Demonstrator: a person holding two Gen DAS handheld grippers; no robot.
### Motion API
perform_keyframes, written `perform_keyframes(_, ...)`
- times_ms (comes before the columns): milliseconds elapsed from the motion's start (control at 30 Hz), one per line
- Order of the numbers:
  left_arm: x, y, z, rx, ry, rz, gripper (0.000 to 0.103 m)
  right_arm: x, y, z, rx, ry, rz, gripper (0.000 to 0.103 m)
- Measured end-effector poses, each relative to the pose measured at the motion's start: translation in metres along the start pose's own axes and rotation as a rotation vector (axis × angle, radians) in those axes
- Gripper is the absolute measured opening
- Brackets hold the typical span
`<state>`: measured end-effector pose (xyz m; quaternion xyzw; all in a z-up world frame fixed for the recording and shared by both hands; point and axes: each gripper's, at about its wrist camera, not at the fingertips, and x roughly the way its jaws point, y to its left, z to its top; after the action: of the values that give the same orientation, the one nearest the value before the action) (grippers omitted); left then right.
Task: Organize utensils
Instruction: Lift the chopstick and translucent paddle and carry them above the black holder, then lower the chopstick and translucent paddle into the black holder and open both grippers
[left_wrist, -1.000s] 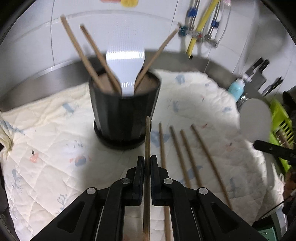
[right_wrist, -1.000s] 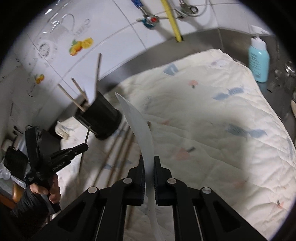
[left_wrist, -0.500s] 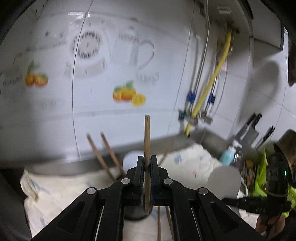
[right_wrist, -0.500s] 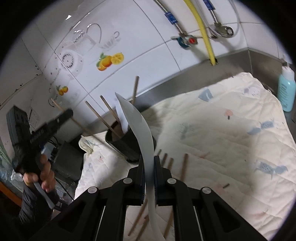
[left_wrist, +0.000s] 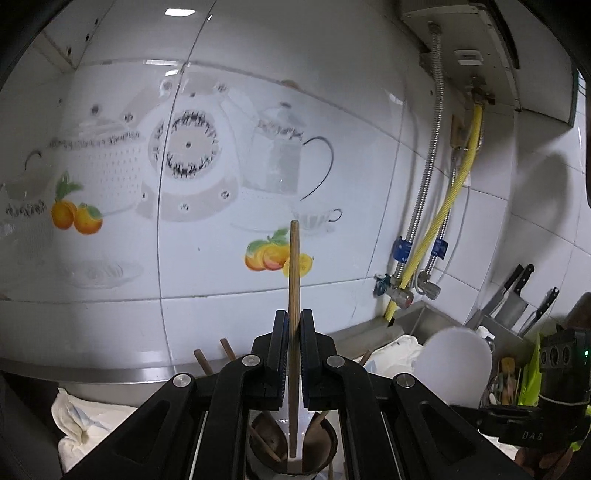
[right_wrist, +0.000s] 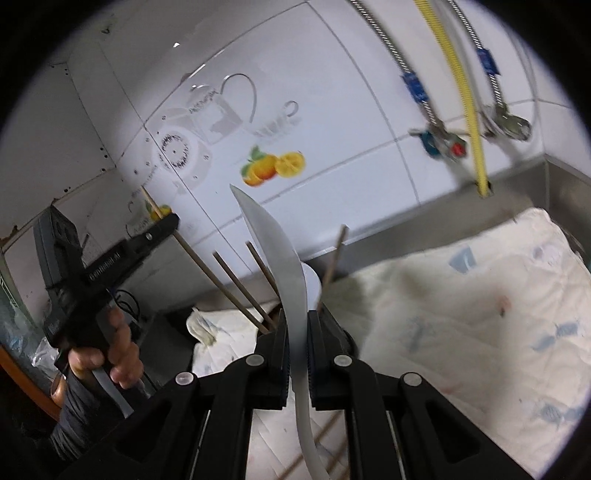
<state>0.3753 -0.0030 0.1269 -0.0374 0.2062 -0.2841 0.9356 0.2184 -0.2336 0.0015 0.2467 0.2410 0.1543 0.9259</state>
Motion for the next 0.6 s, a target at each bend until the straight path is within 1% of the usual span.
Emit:
perform_keyframes(200,0.017,0.01,-0.019,-0.016,0.058,0.02,0.005,0.023,0.002,0.019,0.027,-0.053,0.112,0.01)
perform_keyframes(233,0.018,0.012,-0.023,-0.017,0.065,0.023,0.005,0.029,0.002,0.022,0.032,-0.061,0.142,0.01)
perform_keyframes(300,0.022,0.015,-0.029,-0.024,0.082,0.026,0.005,0.04,0.006,0.025,0.017,-0.079,0.183,0.01)
perform_keyframes(333,0.023,0.017,-0.032,-0.026,0.088,0.028,0.005,0.044,0.008,0.027,0.006,-0.083,0.198,0.01)
perform_keyframes(400,0.025,0.021,-0.038,-0.033,0.104,0.032,0.005,0.059,0.012,0.027,-0.014,-0.085,0.258,0.01)
perform_keyframes(500,0.026,0.024,-0.044,-0.042,0.115,0.036,0.005,0.076,0.016,0.026,-0.022,-0.088,0.298,0.01)
perform_keyframes(600,0.027,0.028,-0.049,-0.051,0.12,0.042,0.005,0.093,0.012,0.026,0.002,-0.093,0.349,0.01)
